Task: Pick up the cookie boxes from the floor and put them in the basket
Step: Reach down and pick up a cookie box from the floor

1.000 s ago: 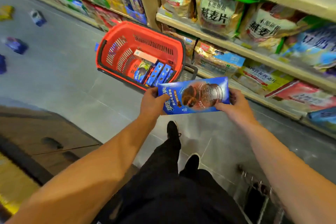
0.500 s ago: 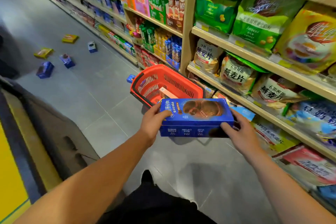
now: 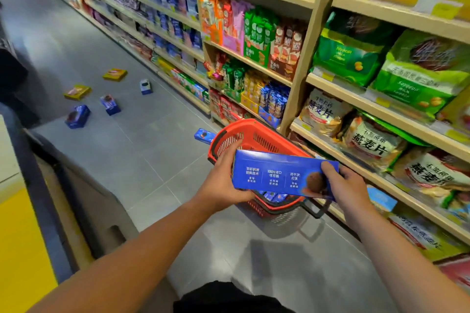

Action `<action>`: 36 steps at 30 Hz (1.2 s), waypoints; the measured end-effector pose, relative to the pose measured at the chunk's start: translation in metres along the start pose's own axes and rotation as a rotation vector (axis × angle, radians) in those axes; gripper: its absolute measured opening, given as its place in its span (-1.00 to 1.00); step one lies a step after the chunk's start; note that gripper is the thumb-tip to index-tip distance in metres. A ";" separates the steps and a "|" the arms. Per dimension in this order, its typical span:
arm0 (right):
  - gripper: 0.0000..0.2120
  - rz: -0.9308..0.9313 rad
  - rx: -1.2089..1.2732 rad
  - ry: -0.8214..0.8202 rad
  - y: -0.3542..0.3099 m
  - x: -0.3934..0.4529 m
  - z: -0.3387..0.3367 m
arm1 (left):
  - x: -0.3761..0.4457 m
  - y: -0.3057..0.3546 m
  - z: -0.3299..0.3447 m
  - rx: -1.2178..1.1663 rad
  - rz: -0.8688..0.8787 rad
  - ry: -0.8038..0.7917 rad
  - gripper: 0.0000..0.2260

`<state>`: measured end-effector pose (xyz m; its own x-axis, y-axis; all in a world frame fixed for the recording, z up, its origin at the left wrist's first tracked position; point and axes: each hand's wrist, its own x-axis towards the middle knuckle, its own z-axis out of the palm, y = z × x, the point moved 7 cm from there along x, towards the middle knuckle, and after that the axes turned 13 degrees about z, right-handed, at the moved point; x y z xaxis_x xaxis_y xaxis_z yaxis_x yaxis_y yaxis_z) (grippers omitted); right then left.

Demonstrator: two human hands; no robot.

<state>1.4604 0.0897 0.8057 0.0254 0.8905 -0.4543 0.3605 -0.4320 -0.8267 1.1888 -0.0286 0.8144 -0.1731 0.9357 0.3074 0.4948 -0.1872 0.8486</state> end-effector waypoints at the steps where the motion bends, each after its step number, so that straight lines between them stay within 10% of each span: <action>1: -0.65 0.003 -0.017 0.006 -0.003 0.001 0.010 | 0.003 -0.007 -0.010 0.045 0.001 -0.011 0.02; 7: -0.78 -0.038 -0.191 -0.015 -0.022 0.007 0.065 | 0.019 -0.041 -0.050 0.146 0.047 -0.073 -0.06; 14: 0.05 -0.409 -0.780 -0.326 -0.051 0.044 0.132 | 0.054 -0.112 -0.075 0.097 -0.235 -0.160 -0.07; 36: -0.01 -0.124 -0.574 -0.204 -0.055 0.237 0.203 | 0.257 -0.286 -0.029 -0.053 -0.415 -0.628 -0.05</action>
<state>1.2577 0.2952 0.6766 -0.2070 0.8596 -0.4671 0.7947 -0.1308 -0.5928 0.9777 0.2567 0.6631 0.1896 0.9241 -0.3319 0.4505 0.2185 0.8656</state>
